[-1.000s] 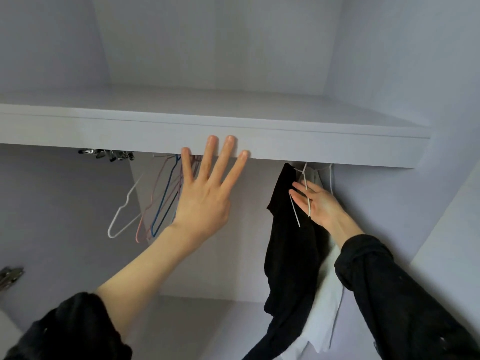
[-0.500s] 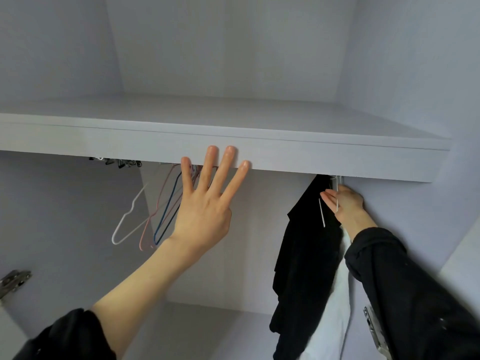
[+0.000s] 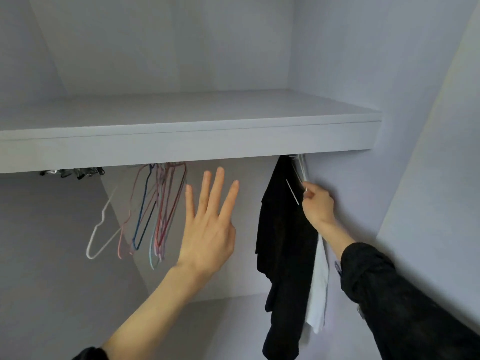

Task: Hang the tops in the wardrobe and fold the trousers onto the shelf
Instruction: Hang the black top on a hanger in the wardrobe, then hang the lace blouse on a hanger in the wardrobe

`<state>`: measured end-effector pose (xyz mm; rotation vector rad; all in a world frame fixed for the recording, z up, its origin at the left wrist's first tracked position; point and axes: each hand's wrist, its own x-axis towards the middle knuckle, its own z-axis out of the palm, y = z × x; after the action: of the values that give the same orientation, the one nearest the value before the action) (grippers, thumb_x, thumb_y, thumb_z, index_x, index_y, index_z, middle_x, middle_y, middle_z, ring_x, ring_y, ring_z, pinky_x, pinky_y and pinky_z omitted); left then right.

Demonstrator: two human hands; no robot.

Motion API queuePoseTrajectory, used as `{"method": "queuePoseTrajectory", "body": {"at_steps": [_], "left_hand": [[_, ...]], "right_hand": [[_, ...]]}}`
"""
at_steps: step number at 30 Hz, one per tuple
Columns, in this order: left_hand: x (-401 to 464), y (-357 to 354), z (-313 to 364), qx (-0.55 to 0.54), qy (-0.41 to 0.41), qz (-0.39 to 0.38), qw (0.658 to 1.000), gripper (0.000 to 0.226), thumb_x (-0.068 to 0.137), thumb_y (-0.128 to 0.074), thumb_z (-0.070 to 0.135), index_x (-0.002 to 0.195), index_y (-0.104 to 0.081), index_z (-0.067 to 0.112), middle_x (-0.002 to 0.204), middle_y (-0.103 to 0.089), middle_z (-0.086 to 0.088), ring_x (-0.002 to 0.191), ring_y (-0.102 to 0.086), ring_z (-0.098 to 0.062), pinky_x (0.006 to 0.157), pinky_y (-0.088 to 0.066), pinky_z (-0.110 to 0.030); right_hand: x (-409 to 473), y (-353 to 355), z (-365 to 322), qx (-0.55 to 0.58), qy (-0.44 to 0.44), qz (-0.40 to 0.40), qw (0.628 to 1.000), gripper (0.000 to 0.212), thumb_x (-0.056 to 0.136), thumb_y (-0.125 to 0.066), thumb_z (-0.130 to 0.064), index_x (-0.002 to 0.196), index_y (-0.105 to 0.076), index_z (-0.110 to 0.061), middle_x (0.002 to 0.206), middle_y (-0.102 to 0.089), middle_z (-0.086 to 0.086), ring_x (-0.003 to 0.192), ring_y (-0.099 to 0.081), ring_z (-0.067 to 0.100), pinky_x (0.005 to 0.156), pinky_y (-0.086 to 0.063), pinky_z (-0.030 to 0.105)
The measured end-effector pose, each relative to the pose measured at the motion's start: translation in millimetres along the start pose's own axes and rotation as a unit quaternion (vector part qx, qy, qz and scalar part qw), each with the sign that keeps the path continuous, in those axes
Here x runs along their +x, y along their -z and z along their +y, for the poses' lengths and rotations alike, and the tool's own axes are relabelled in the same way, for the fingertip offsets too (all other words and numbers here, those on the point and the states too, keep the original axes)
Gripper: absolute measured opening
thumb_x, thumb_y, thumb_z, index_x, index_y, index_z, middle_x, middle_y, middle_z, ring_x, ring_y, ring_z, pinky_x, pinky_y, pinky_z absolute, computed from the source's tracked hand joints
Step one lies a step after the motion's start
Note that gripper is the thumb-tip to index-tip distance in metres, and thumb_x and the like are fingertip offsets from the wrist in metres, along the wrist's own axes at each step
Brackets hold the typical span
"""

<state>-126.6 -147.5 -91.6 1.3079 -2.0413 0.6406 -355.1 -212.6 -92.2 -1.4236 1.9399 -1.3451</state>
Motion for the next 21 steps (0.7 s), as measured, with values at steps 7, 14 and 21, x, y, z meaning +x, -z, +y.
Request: {"method": "queuePoseTrajectory", "body": {"at_steps": [7,14,21], "left_hand": [[-55,-9,42,-0.277,-0.021,-0.222,0.935,0.044,0.094,-0.048,0.012,0.138,-0.044,0.01,0.144,-0.041,-0.009,0.132,-0.04,-0.027,0.107,-0.038,-0.04],[-172,25,139,-0.441,-0.111,-0.392,0.8,0.032,0.097,-0.043,0.015,0.126,-0.056,0.018,0.124,-0.059,-0.005,0.112,-0.056,-0.023,0.098,-0.045,-0.039],[-291,91,246,-0.47,-0.324,-0.497,0.653,0.028,0.099,-0.04,0.017,0.118,-0.059,0.022,0.117,-0.058,0.003,0.111,-0.056,-0.017,0.097,-0.042,-0.03]], "right_hand": [[-150,40,42,-0.155,-0.006,-0.019,0.988,0.035,0.098,-0.041,-0.016,0.132,-0.053,-0.014,0.122,-0.061,0.011,0.111,-0.058,0.029,0.089,-0.044,0.029],[-368,90,101,-0.175,-0.236,-0.019,0.956,0.033,0.099,-0.044,-0.024,0.129,-0.054,-0.016,0.119,-0.065,0.006,0.11,-0.059,0.024,0.093,-0.041,0.028],[-570,164,128,-0.122,-0.41,0.158,0.89,0.032,0.096,-0.046,-0.021,0.125,-0.057,-0.014,0.113,-0.067,0.009,0.104,-0.062,0.025,0.095,-0.045,0.034]]}}
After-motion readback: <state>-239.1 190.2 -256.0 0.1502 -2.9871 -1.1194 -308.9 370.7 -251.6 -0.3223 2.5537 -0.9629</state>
